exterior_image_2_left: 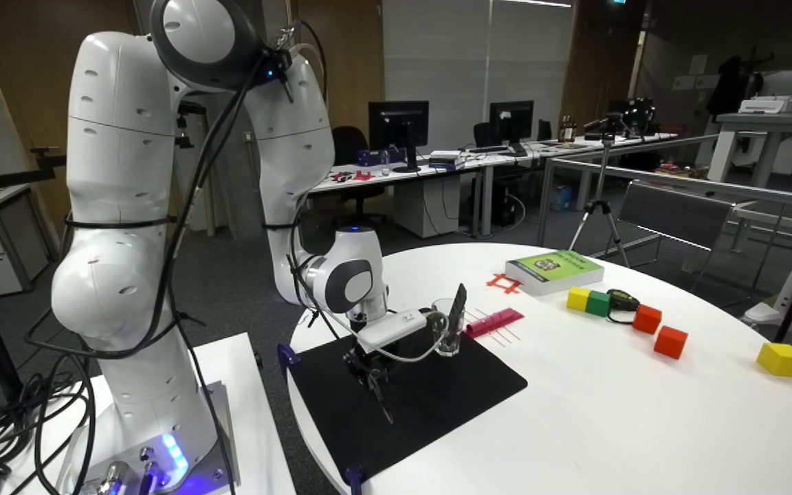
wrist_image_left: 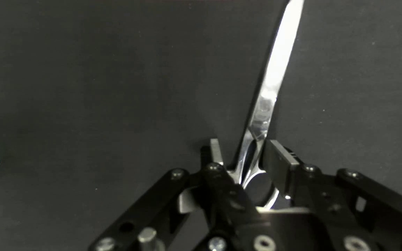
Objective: Put the scissors in the cup
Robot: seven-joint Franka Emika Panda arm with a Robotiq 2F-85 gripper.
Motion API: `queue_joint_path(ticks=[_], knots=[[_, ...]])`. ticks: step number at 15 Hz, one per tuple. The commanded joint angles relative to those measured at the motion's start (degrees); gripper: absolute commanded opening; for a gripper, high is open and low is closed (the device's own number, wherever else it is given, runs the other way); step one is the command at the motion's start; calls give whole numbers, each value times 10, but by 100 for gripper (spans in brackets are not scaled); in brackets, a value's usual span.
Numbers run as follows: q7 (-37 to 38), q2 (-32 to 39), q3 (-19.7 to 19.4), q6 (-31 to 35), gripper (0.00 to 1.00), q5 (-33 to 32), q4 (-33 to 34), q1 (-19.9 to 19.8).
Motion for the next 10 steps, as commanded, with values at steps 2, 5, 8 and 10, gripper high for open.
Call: queue_joint_path(ticks=[2, 5, 8, 10], knots=[[1, 2, 2, 12, 0, 5, 0, -6], [0, -5, 3, 11, 4, 6, -3, -8], [-2, -16, 7, 7, 4, 10, -8, -12], [-2, -32, 9, 1, 4, 11, -15, -12]])
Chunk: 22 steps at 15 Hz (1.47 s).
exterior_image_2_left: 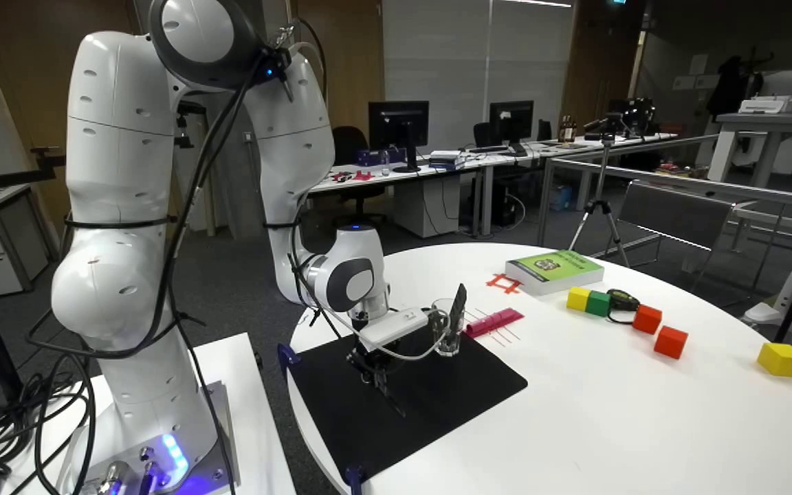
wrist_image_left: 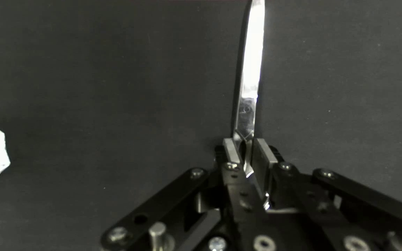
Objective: Put the scissors in the cup
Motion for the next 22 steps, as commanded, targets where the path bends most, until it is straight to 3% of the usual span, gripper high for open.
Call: queue_joint_path(ticks=[1, 7, 10, 13, 19, 22], knots=[[0, -39, 7, -2, 4, 11, -20, -11], [-3, -124, 47, -10, 4, 41, -45, -43], [17, -181, 34, -36, 4, 40, -40, -28], [96, -246, 23, -98, 4, -47, -15, -30], [279, -326, 73, -201, 4, -227, 18, -66], [383, -331, 110, -264, 4, -351, 32, -78]])
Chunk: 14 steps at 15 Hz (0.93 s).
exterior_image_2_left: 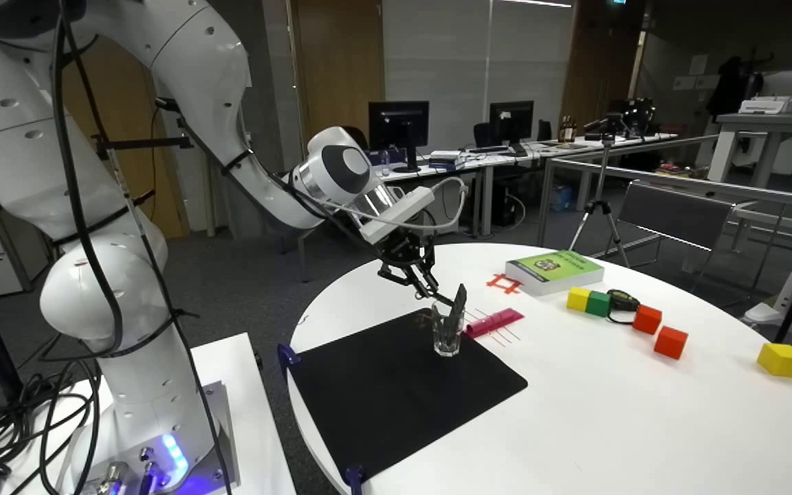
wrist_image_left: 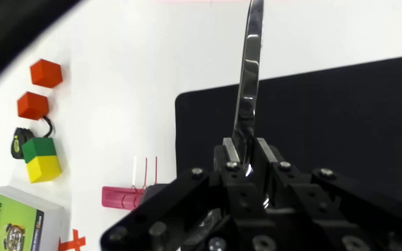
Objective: Put the scissors in the cup
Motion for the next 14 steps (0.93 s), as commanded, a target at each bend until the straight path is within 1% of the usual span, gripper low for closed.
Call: queue_joint_path(ticks=[1, 2, 3, 5, 6, 8, 10, 11, 14], knots=[[112, -10, 50, -85, 4, -130, 16, -16], [143, 0, 64, -117, 4, -162, 20, -12], [167, 7, 53, -156, 4, -188, 23, 16], [210, 31, 70, -232, 4, -229, 28, 37], [225, 45, 77, -271, 4, -239, 31, 50], [239, 75, 86, -331, 4, -235, 36, 76], [196, 108, 88, -362, 4, -179, 44, 99], [216, 74, 74, -327, 17, -203, 22, 95], [215, 108, 80, -341, 17, -190, 32, 105]])
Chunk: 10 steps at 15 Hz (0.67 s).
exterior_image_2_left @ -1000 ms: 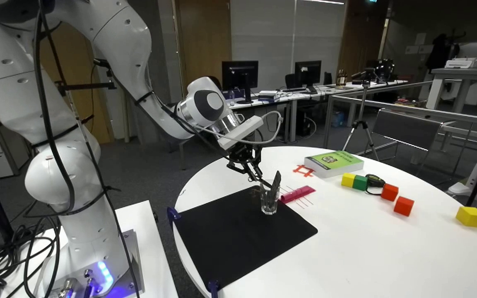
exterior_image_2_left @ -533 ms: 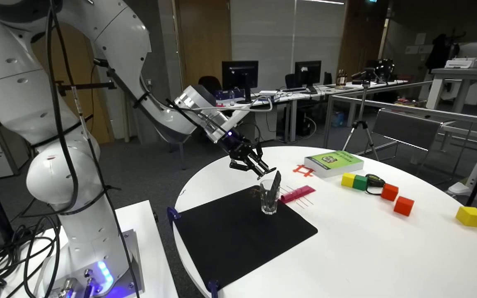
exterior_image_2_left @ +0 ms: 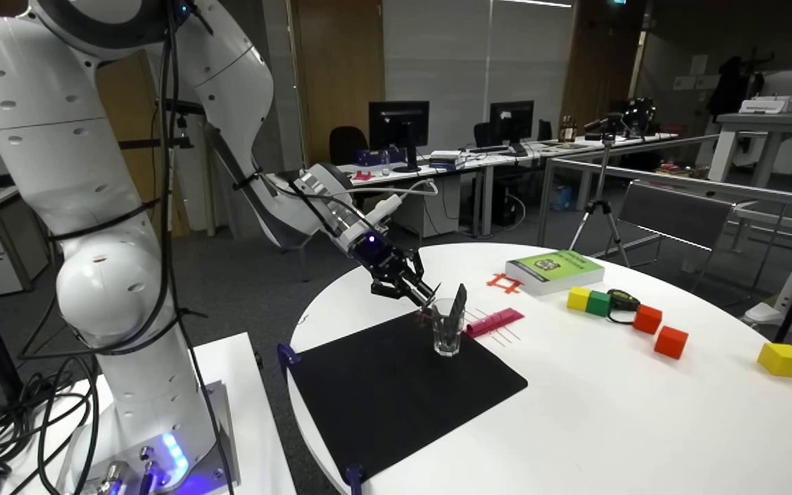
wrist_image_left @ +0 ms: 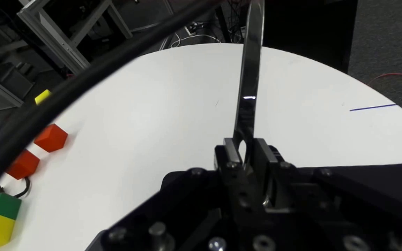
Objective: Put the scissors in the cup
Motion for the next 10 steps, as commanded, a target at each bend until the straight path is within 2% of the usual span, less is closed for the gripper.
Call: queue_joint_path(ticks=[1, 6, 7, 10], knots=[[0, 4, -7, -1, 17, 1, 3, 8], [-1, 5, -8, -1, 17, 1, 6, 8], [-1, 5, -8, -1, 4, 1, 6, 8], [7, 14, -3, -13, 4, 8, 24, 12]])
